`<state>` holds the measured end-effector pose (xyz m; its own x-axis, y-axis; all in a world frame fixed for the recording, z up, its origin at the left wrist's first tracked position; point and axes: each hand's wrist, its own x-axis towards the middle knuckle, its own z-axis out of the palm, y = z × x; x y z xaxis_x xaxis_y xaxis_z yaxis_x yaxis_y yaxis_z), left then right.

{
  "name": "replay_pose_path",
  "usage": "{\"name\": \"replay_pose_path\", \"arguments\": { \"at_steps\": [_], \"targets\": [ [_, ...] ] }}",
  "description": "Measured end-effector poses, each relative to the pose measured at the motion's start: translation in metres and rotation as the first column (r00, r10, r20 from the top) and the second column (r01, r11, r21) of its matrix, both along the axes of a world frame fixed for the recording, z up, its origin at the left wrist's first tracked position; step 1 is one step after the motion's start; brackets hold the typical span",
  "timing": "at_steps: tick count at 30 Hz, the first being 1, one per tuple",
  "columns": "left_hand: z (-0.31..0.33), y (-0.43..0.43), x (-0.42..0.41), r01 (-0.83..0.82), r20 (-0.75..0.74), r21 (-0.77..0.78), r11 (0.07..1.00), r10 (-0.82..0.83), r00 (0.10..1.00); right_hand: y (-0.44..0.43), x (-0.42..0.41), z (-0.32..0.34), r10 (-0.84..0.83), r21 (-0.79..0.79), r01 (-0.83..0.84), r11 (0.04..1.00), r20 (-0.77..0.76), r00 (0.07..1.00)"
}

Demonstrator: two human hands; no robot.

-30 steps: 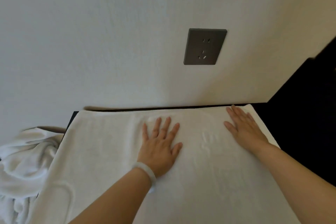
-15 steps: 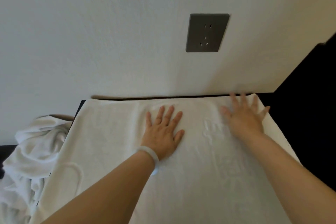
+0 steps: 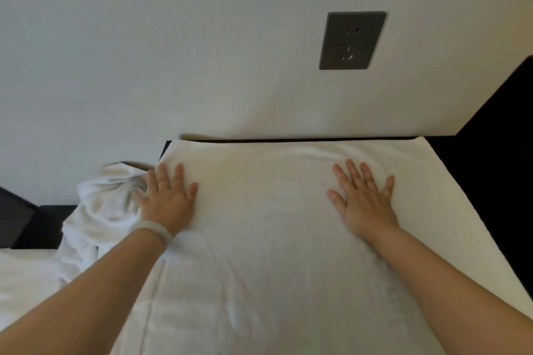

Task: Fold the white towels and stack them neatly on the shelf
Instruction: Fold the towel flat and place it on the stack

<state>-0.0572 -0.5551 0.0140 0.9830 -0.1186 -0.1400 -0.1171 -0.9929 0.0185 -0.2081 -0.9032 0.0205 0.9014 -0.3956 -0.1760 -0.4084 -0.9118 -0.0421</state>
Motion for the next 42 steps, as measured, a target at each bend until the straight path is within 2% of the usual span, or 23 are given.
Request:
{"name": "replay_pose_path", "arguments": {
  "at_steps": [1,3,5,7,9,11,13,14,15,17,19,20,21,23,26,31,33,34,36,37,39,42],
  "targets": [
    [0.001,-0.002,-0.012,-0.006,0.013,-0.001,1.0,0.006,1.0,0.003,0.002,0.002,-0.026,0.005,0.026,1.0,-0.006,1.0],
    [0.002,-0.026,-0.054,0.174,0.065,-0.054,0.983,-0.171,0.983,0.028,0.001,0.005,-0.013,-0.008,0.014,1.0,0.046,0.999],
    [-0.004,-0.053,-0.101,0.389,0.081,-0.096,0.916,-0.383,0.92,0.071,-0.011,0.0,0.168,-0.027,-0.167,0.986,0.208,0.964],
    [-0.007,-0.055,-0.118,0.475,0.059,-0.107,0.874,-0.471,0.88,0.096,-0.031,-0.011,0.379,0.002,-0.387,0.922,0.207,0.902],
    [-0.005,-0.028,-0.102,0.365,0.059,-0.111,0.924,-0.361,0.931,0.078,-0.042,-0.015,0.349,0.021,-0.356,0.934,0.146,0.926],
    [-0.005,0.016,-0.076,0.133,0.046,-0.092,0.987,-0.129,0.991,0.044,-0.044,-0.012,0.163,0.007,-0.164,0.986,0.111,0.98],
    [0.002,0.046,-0.059,-0.124,-0.046,-0.165,0.979,0.118,0.992,0.019,-0.044,-0.001,-0.064,0.002,0.064,0.998,0.009,0.998],
    [0.004,0.048,-0.059,-0.155,-0.033,-0.166,0.974,0.152,0.988,0.018,-0.043,0.004,-0.128,-0.011,0.128,0.992,-0.009,0.992],
    [0.006,0.039,-0.066,-0.098,0.051,-0.149,0.984,0.106,0.993,0.027,-0.043,0.009,-0.135,-0.021,0.136,0.991,0.017,0.991],
    [0.007,-0.007,-0.099,0.154,0.208,-0.155,0.976,-0.121,0.971,0.066,-0.048,0.014,0.012,-0.048,-0.005,0.999,0.152,0.988],
    [0.001,-0.051,-0.151,0.438,0.231,-0.149,0.887,-0.399,0.887,0.106,-0.06,0.004,0.261,-0.026,-0.261,0.965,0.187,0.947],
    [-0.003,-0.062,-0.173,0.524,0.213,-0.146,0.839,-0.491,0.845,0.116,-0.07,-0.004,0.349,-0.033,-0.348,0.937,0.164,0.923],
    [-0.005,-0.065,-0.185,0.559,0.183,-0.138,0.817,-0.534,0.826,0.111,-0.079,-0.01,0.365,-0.017,-0.366,0.93,0.134,0.921],
    [-0.018,-0.053,-0.18,0.507,0.176,-0.126,0.853,-0.484,0.857,0.07,-0.094,-0.014,0.229,0.039,-0.236,0.971,0.133,0.964],
    [-0.019,-0.041,-0.166,0.398,0.164,-0.127,0.909,-0.376,0.912,-0.005,-0.125,-0.009,-0.007,0.006,0.006,1.0,0.137,0.991],
    [-0.016,-0.046,-0.167,0.382,0.089,-0.12,0.916,-0.373,0.924,-0.026,-0.131,0.007,-0.218,0.017,0.219,0.976,-0.042,0.975],
    [-0.013,-0.05,-0.171,0.346,0.102,-0.131,0.929,-0.334,0.937,-0.006,-0.126,0.011,-0.227,0.035,0.229,0.973,-0.038,0.973],
    [-0.011,-0.055,-0.175,0.344,0.101,-0.131,0.93,-0.333,0.937,0.007,-0.125,0.011,-0.18,0.044,0.181,0.982,-0.027,0.983],
    [-0.01,-0.063,-0.188,0.397,0.095,-0.117,0.91,-0.388,0.917,0.022,-0.133,0.004,-0.082,0.056,0.083,0.995,-0.02,0.996],
    [-0.01,-0.064,-0.193,0.427,0.09,-0.111,0.897,-0.419,0.904,0.018,-0.139,0.001,-0.089,0.051,0.09,0.995,-0.018,0.996],
    [-0.011,-0.06,-0.195,0.423,0.07,-0.103,0.9,-0.418,0.906,-0.013,-0.152,-0.001,-0.242,0.046,0.242,0.969,-0.001,0.97],
    [-0.012,-0.055,-0.193,0.395,0.05,-0.099,0.913,-0.392,0.919,-0.061,-0.172,0.011,-0.492,0.068,0.493,0.867,-0.037,0.87]
  ]
}}
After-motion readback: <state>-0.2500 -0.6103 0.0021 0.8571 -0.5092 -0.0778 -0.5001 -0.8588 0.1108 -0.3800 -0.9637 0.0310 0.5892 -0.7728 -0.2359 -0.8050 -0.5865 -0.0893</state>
